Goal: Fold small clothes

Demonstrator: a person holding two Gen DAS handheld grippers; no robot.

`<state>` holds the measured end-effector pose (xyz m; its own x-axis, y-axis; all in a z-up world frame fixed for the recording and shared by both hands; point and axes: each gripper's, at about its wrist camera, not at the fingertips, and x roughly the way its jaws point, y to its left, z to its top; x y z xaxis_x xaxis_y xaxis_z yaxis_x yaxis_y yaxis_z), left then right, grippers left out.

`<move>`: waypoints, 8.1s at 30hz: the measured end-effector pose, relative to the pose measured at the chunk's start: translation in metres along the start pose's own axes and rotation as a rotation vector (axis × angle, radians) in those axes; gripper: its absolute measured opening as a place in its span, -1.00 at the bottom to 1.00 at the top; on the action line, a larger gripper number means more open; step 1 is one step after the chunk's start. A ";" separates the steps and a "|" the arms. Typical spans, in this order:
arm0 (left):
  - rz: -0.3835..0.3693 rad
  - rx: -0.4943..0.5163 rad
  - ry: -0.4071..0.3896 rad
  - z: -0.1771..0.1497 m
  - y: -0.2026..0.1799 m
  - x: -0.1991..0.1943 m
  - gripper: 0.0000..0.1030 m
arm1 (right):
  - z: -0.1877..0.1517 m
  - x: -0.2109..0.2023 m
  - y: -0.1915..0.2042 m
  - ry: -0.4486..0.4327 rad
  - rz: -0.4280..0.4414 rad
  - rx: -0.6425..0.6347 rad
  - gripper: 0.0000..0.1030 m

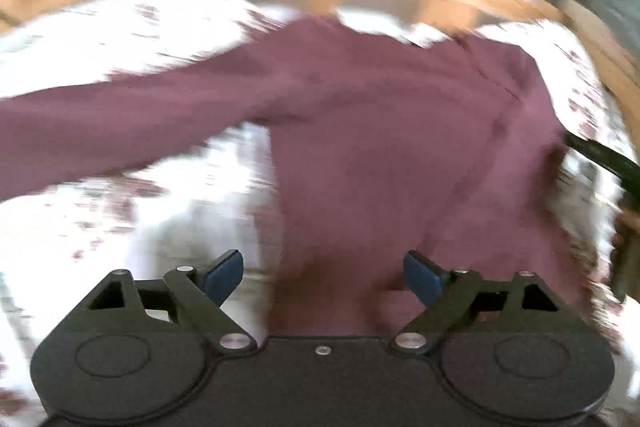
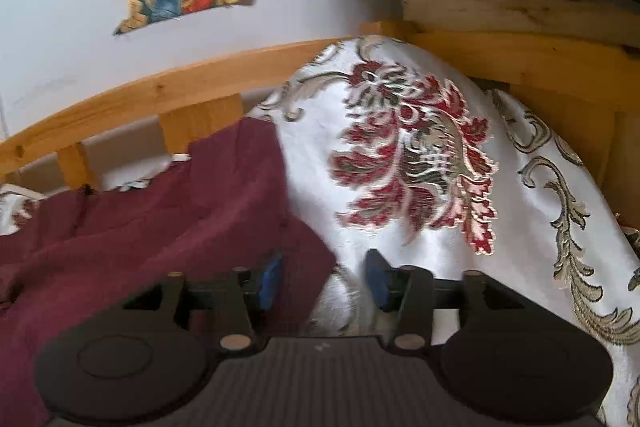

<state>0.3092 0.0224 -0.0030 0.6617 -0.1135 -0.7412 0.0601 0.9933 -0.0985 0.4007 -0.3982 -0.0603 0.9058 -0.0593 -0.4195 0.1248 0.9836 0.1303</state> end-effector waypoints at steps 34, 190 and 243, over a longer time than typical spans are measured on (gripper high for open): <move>0.281 -0.655 -0.297 -0.009 0.269 -0.068 -0.46 | -0.109 -0.148 0.121 0.112 0.315 -0.143 1.00; 0.144 0.850 -0.166 -0.160 -0.033 -0.006 0.55 | -0.140 -0.194 0.080 0.406 -0.027 -0.803 1.00; -0.151 0.539 0.015 -0.164 -0.032 -0.227 -0.92 | -0.151 -0.432 0.097 0.062 -0.084 -1.008 -0.88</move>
<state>0.0351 0.0126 0.0595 0.6058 -0.2514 -0.7548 0.5291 0.8359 0.1462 -0.0397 -0.2517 -0.0026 0.8836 -0.1542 -0.4421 -0.2387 0.6639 -0.7087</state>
